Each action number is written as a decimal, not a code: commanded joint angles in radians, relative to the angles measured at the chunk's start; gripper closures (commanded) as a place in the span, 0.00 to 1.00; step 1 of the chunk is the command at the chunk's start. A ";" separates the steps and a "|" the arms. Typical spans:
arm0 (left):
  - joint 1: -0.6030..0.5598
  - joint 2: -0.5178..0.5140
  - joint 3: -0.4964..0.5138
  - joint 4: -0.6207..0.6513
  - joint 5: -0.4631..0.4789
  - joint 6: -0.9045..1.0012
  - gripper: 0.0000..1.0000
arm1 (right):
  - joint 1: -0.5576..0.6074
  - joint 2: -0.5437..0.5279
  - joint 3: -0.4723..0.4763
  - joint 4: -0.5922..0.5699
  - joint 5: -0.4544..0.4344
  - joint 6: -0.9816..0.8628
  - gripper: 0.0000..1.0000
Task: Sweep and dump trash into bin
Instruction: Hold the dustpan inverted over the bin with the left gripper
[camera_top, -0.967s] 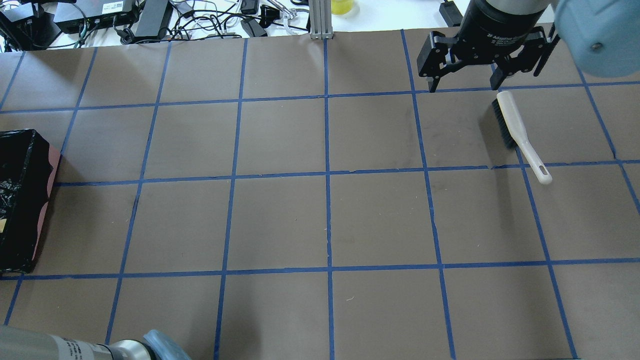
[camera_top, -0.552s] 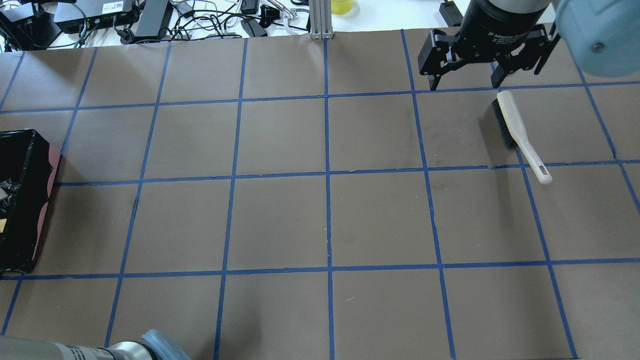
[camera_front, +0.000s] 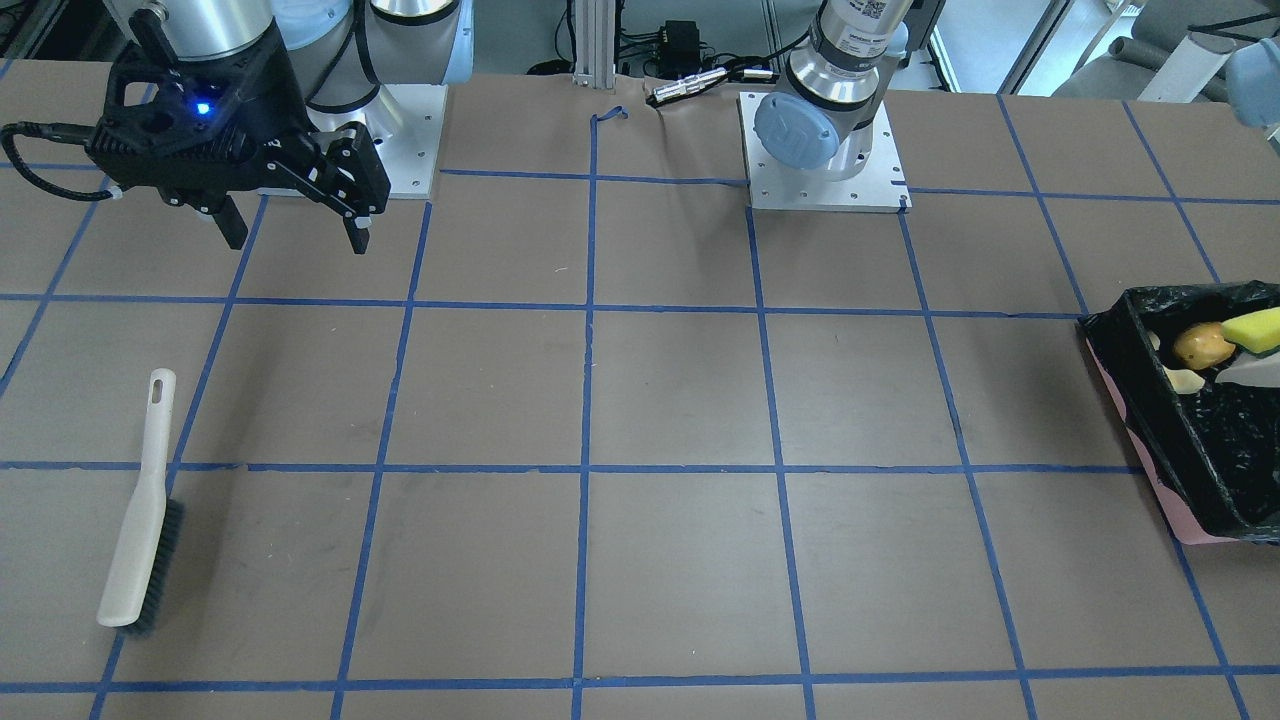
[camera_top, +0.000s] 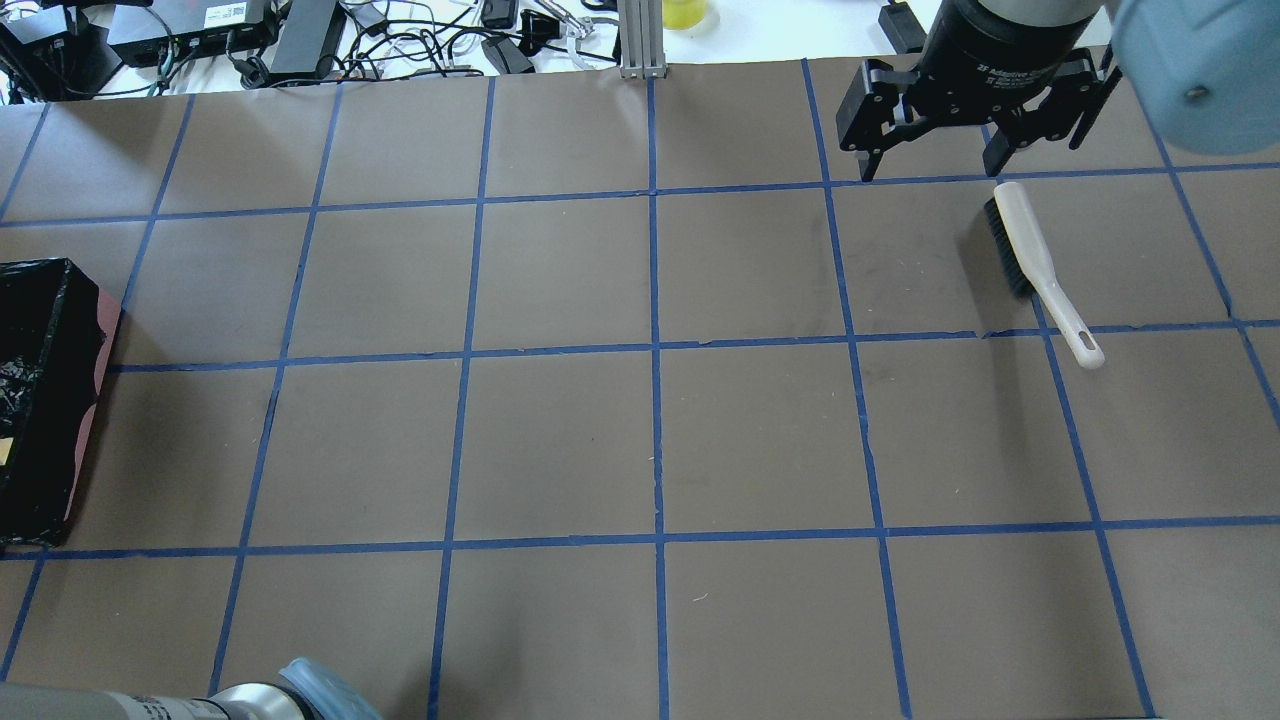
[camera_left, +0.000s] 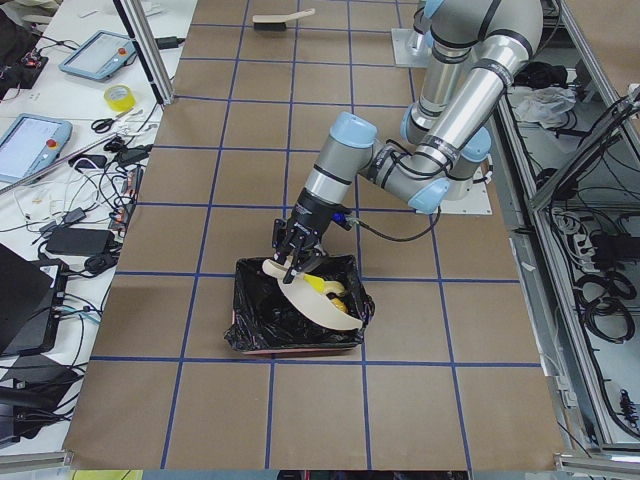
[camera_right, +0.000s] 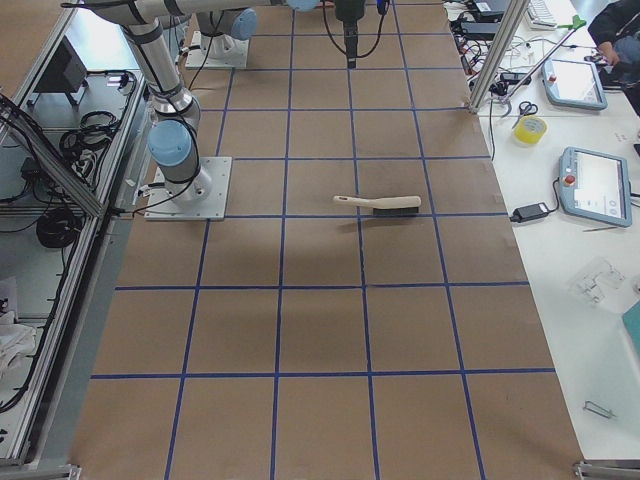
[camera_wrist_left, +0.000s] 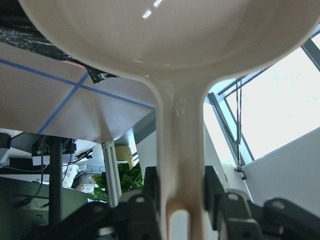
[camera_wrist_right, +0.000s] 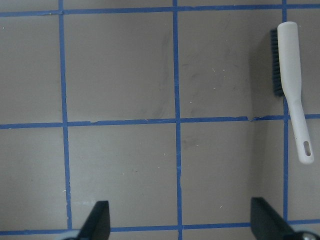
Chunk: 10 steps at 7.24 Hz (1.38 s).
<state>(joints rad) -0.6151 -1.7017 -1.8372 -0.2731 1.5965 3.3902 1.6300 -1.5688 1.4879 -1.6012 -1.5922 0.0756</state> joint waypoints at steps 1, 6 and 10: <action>0.005 0.007 -0.019 0.023 -0.001 -0.018 1.00 | 0.001 0.000 0.000 0.001 0.000 0.000 0.00; -0.003 -0.024 0.165 -0.312 -0.013 -0.020 1.00 | 0.001 0.000 0.000 0.004 0.000 0.000 0.00; -0.079 -0.082 0.522 -1.000 -0.182 -0.213 1.00 | 0.001 -0.002 0.000 0.004 0.001 0.000 0.00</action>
<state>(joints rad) -0.6515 -1.7826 -1.3829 -1.0923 1.4753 3.2546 1.6307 -1.5708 1.4880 -1.5977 -1.5915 0.0752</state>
